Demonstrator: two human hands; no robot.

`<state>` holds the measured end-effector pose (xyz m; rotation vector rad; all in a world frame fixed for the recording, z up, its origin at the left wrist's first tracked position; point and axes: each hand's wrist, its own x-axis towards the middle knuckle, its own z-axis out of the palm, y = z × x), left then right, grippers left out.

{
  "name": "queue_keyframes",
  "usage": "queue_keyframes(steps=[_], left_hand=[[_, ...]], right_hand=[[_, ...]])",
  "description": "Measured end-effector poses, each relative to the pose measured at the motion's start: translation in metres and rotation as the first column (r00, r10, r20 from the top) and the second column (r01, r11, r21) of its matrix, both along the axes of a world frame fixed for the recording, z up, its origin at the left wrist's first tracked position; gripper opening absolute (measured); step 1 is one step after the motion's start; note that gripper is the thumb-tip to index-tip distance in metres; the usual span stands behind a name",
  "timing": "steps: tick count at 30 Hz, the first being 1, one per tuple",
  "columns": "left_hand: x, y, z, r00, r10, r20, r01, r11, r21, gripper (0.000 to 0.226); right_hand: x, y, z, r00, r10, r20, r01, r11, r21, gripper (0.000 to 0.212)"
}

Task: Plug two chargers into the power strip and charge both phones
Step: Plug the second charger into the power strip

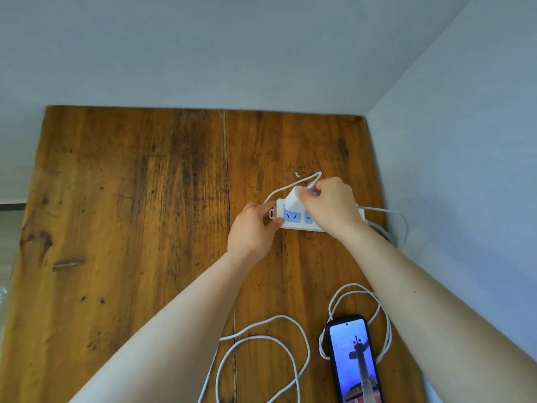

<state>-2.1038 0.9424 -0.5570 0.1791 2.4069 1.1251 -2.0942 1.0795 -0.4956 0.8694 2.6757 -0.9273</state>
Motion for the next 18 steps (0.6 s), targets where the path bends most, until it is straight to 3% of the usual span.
queue_keyframes(steps=[5,13,18], left_hand=[[-0.001,-0.001,-0.005,0.999,0.023,0.022,-0.023,1.0,0.017,0.043],[-0.001,0.0,-0.009,0.998,0.053,0.02,-0.053,0.998,0.02,0.043],[0.002,0.001,-0.005,0.997,0.065,0.031,-0.066,0.998,0.007,0.044]], right_hand=[[0.003,0.002,0.003,0.999,0.019,-0.042,-0.02,0.999,-0.036,0.019],[0.015,-0.013,-0.006,0.994,-0.009,-0.113,0.009,1.0,0.0,0.029],[0.021,-0.014,-0.009,0.997,-0.025,-0.069,0.025,1.0,0.001,0.031]])
